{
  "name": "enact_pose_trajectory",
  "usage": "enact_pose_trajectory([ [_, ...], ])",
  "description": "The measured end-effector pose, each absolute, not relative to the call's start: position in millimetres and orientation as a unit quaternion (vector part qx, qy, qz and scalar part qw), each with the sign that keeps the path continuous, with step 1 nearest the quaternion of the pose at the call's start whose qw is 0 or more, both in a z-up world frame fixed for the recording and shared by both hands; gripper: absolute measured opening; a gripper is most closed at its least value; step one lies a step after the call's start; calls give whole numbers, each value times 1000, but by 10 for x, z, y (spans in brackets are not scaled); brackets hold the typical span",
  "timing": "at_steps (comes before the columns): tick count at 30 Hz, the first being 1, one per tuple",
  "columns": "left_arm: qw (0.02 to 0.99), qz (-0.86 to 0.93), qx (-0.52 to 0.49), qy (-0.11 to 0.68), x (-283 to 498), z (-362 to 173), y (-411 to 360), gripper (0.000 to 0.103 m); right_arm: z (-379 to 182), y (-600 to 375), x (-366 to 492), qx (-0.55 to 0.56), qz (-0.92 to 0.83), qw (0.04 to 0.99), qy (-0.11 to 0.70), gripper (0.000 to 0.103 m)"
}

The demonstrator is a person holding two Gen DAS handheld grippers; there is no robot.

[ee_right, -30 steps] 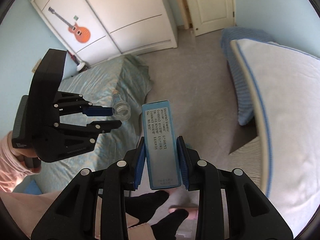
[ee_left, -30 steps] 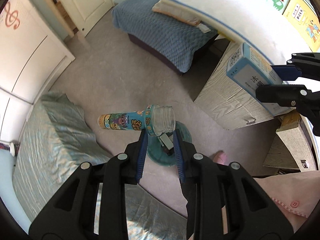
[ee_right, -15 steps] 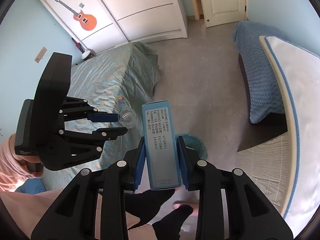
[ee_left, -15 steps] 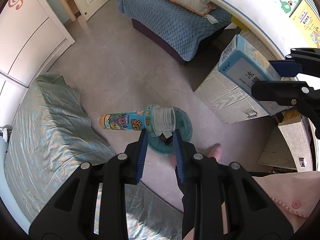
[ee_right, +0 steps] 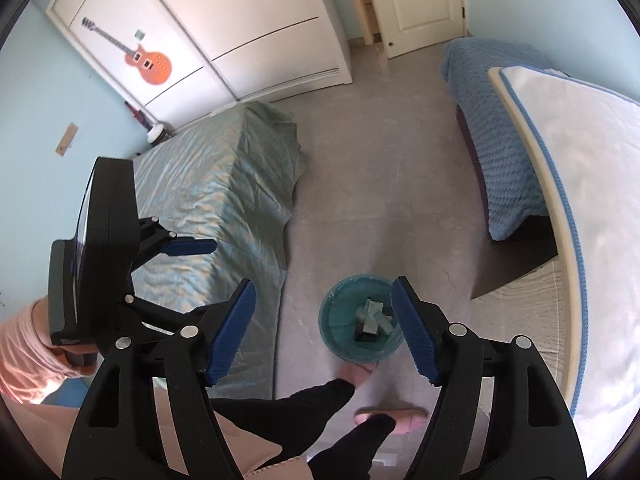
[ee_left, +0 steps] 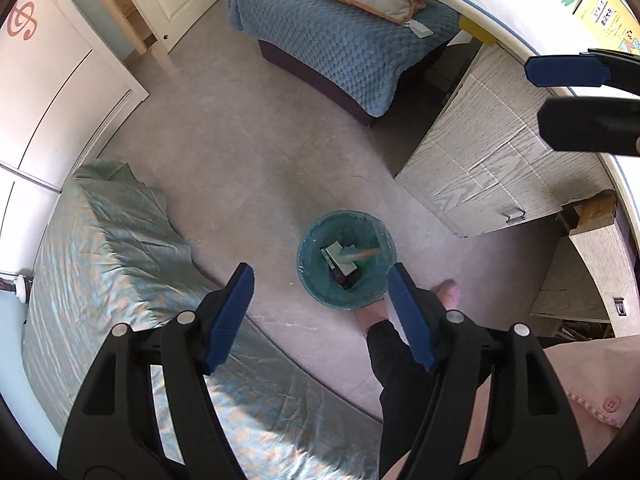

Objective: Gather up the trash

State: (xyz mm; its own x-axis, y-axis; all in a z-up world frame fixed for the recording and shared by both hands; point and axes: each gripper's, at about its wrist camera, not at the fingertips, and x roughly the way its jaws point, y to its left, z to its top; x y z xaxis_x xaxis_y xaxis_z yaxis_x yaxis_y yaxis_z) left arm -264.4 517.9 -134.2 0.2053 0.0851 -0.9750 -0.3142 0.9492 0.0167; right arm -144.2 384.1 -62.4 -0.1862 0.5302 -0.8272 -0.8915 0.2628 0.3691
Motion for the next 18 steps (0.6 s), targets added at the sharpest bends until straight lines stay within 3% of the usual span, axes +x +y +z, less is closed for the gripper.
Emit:
enact_pose_trajectory([
  [18,773,134,-103,611,-2596,-1330,5185,74,-551,3753,-1329,-172,569,626,504,77],
])
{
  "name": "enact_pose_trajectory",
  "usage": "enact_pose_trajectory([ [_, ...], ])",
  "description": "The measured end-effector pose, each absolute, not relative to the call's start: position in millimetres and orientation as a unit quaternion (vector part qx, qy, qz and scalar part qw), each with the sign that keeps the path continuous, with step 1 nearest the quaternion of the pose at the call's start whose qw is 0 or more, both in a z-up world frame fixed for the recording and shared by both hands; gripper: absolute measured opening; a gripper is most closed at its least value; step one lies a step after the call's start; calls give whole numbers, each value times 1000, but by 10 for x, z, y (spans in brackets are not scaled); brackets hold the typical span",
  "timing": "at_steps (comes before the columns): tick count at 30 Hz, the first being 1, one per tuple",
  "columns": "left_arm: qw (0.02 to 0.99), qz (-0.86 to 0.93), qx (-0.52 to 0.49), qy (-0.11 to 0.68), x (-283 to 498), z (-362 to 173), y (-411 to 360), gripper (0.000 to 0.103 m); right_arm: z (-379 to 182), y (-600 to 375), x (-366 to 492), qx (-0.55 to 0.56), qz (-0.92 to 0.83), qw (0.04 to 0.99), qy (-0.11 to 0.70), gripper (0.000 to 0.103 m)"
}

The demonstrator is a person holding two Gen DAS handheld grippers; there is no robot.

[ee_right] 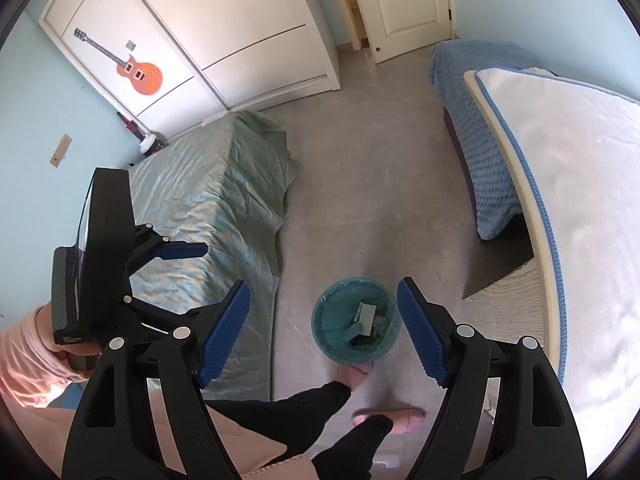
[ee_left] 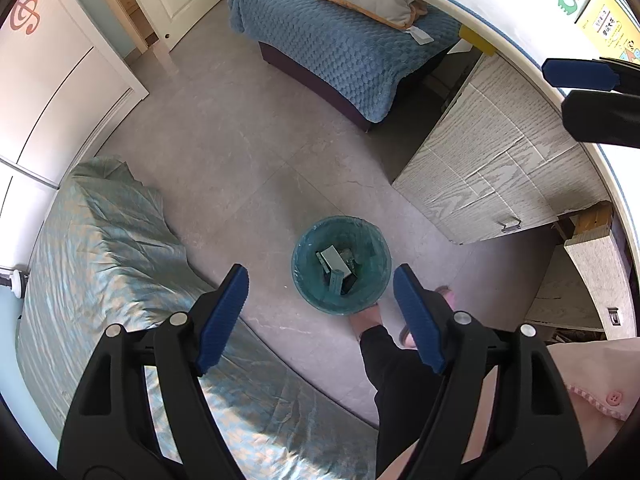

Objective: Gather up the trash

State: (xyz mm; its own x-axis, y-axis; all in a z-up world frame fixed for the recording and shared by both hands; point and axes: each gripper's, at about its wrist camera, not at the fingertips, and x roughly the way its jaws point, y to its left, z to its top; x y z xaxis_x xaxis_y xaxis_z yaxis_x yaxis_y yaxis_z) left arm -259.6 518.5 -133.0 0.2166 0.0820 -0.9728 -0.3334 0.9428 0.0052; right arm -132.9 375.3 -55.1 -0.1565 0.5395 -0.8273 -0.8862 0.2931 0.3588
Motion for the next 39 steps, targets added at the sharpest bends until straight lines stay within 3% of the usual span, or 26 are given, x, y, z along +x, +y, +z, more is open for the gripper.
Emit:
enact_pose_trajectory([
  [2,773,135,-104,611,-2594,-1326,5180,76,-539,3731,-1317,-170,568,629,503,82],
  [25,780,134,-73,607,-2324,-1206,4791,95,-498,3245,-1090,-160,535,653,512,90],
  [39,793,75,-34,603,-1727,-1024,4178,96,-498,2388,-635,-114,457,708,526,90],
])
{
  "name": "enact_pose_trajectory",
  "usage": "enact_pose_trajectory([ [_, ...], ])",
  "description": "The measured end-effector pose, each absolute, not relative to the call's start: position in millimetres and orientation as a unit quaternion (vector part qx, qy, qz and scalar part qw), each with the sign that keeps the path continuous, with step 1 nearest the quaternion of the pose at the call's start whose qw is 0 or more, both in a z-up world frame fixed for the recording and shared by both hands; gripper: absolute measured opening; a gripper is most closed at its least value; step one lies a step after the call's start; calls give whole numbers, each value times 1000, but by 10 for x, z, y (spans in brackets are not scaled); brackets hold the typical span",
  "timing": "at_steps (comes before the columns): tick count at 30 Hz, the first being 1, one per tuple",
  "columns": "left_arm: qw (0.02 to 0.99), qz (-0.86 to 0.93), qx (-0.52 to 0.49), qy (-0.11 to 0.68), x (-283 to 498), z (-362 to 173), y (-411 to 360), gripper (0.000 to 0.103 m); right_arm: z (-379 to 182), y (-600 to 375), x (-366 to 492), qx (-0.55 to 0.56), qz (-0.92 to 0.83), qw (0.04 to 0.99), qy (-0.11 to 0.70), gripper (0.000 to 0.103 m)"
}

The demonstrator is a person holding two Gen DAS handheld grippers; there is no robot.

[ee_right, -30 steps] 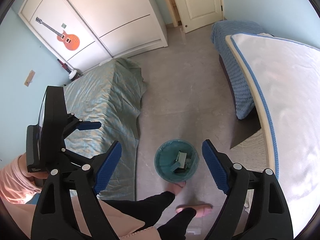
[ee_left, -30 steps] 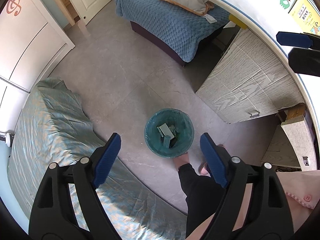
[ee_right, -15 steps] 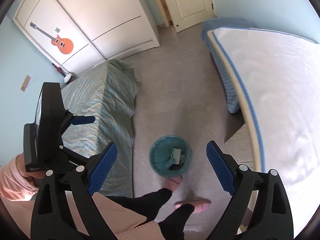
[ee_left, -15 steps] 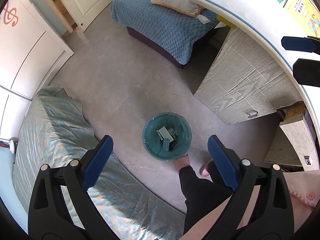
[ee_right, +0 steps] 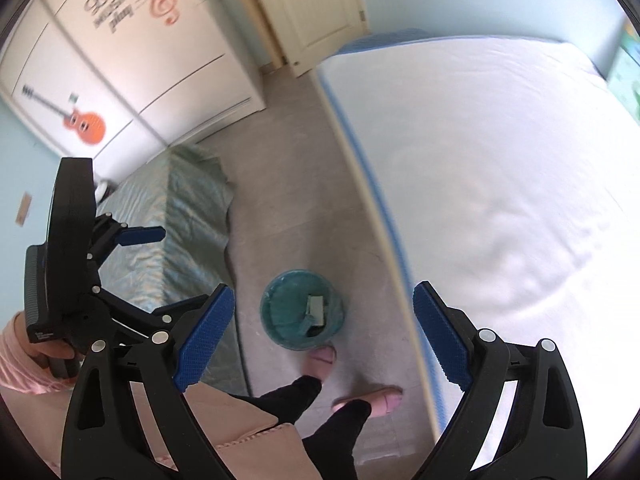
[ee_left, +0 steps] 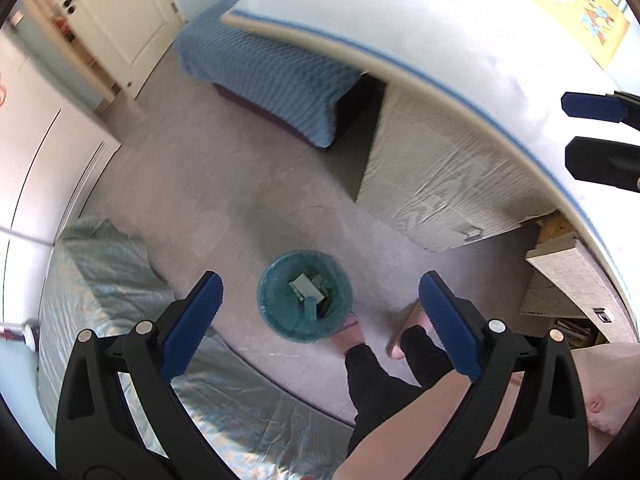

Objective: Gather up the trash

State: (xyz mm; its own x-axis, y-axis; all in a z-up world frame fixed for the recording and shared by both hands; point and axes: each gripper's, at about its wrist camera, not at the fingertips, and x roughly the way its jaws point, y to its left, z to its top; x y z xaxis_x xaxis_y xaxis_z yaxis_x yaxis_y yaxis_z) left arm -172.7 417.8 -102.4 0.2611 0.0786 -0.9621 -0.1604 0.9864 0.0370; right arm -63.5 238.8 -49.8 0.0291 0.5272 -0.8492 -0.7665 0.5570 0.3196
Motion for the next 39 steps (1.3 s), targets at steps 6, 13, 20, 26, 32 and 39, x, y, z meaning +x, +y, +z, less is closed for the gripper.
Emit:
enact_pose_trajectory([
  [6,797,41,-18,602,-1466,-955,3837,96,-503,1997,-474,-89,420,729,534,90],
  [13,802,-1,-5,598,-1183,-855,3433,96,-513,1559,-317,-50,381,750,538,90],
  [20,806,-41,27,589,-980,-767,2927,96,-522,1092,-179,-25,342,770,538,90],
  [26,804,-81,32,588,-775,-734,2517,96,-583,593,-70,-6,302,784,543,90],
  [32,801,-115,56,585,-602,-731,2144,96,-615,151,-49,15,244,801,547,90],
  [39,798,-168,98,571,-413,-656,1810,96,-633,-200,-78,66,173,817,546,90],
])
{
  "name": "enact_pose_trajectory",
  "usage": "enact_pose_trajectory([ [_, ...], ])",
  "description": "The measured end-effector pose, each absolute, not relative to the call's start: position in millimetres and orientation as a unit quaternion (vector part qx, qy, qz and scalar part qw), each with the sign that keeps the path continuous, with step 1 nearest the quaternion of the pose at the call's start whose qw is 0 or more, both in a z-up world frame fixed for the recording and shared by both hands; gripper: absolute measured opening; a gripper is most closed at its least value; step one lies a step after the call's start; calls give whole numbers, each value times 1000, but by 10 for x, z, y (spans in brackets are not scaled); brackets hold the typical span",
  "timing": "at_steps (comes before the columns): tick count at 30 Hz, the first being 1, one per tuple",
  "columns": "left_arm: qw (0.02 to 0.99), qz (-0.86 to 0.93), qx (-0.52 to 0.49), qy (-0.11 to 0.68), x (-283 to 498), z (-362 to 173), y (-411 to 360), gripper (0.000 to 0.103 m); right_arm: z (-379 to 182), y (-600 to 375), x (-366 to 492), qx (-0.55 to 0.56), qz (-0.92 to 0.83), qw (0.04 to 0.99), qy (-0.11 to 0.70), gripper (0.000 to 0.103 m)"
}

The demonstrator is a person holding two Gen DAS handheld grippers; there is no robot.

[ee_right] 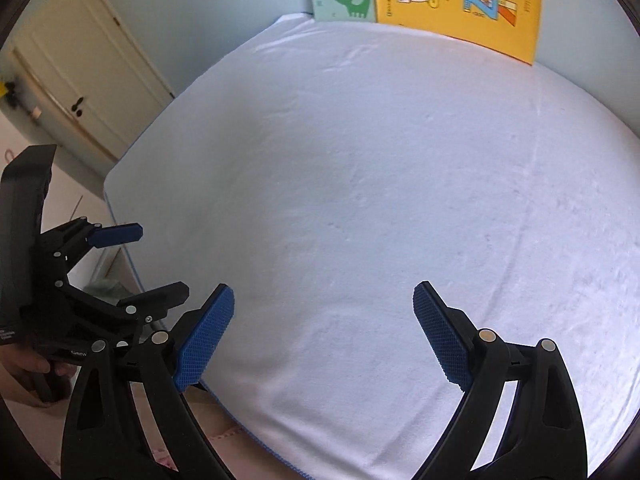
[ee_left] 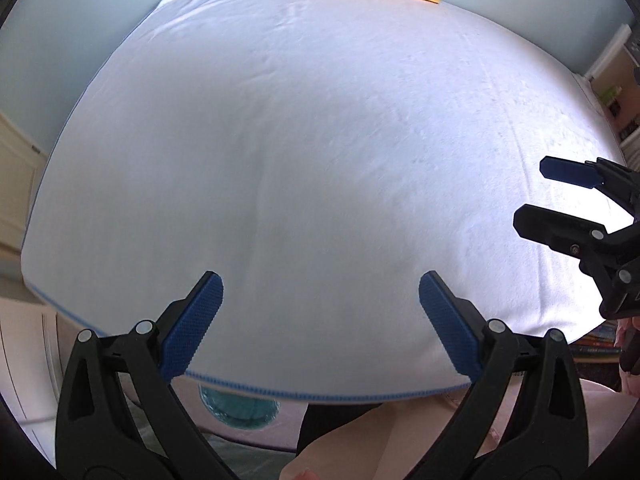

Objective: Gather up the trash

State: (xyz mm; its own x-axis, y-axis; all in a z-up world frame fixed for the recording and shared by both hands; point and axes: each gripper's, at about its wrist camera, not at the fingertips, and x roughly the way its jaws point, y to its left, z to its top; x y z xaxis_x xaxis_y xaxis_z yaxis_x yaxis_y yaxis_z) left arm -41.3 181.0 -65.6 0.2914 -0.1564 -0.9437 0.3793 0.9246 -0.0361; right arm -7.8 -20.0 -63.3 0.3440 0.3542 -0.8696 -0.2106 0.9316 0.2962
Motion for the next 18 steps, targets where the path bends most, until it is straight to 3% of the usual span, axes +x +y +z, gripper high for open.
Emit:
enact_pose_trajectory([
  [18,774,-256,178,552,175,-604,1399,96,-636,-653,-310,164,32,832,528,90],
])
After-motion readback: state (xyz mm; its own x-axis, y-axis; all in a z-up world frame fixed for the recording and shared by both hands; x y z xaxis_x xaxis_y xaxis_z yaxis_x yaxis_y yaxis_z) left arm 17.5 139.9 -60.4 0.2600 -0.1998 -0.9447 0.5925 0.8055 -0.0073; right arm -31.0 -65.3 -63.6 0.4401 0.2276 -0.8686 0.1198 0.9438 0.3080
